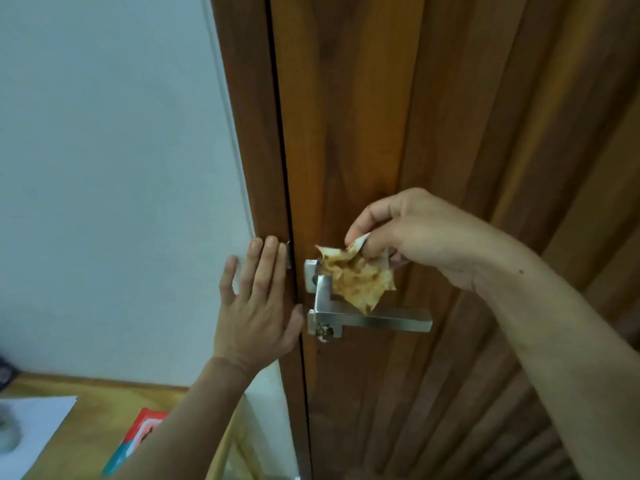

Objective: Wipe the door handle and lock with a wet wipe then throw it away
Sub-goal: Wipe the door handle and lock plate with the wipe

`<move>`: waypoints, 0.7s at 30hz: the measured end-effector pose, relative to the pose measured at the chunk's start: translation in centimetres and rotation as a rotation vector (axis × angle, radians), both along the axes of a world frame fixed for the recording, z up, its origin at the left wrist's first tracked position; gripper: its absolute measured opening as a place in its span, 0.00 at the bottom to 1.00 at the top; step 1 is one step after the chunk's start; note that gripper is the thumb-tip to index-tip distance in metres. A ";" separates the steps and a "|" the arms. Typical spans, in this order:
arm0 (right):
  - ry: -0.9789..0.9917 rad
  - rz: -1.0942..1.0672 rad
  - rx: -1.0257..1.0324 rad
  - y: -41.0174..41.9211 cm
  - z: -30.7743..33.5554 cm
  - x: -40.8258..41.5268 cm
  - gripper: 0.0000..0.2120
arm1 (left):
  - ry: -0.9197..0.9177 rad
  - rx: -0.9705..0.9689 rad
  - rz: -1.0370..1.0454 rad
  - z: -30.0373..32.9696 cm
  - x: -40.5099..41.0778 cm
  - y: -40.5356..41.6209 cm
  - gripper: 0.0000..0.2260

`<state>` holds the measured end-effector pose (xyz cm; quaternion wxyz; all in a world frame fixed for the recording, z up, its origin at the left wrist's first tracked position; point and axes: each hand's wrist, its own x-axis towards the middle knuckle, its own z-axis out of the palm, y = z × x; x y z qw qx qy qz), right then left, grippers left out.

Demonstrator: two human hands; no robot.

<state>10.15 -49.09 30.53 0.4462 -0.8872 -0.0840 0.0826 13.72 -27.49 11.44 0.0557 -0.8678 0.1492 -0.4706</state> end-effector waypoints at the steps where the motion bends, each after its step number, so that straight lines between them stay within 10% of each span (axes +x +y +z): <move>1: -0.088 -0.032 -0.025 0.5 0.5 -0.1 0.11 | 0.004 -0.001 -0.010 0.0 0.0 0.3 0.42; 10: -0.860 0.333 -0.993 8.0 -3.0 -0.1 0.09 | 0.003 0.067 -0.138 -0.3 1.0 2.8 0.36; 21: -0.435 0.424 -1.499 14.5 -4.6 -1.5 0.11 | 0.060 -0.012 -0.262 -1.0 1.1 3.7 0.35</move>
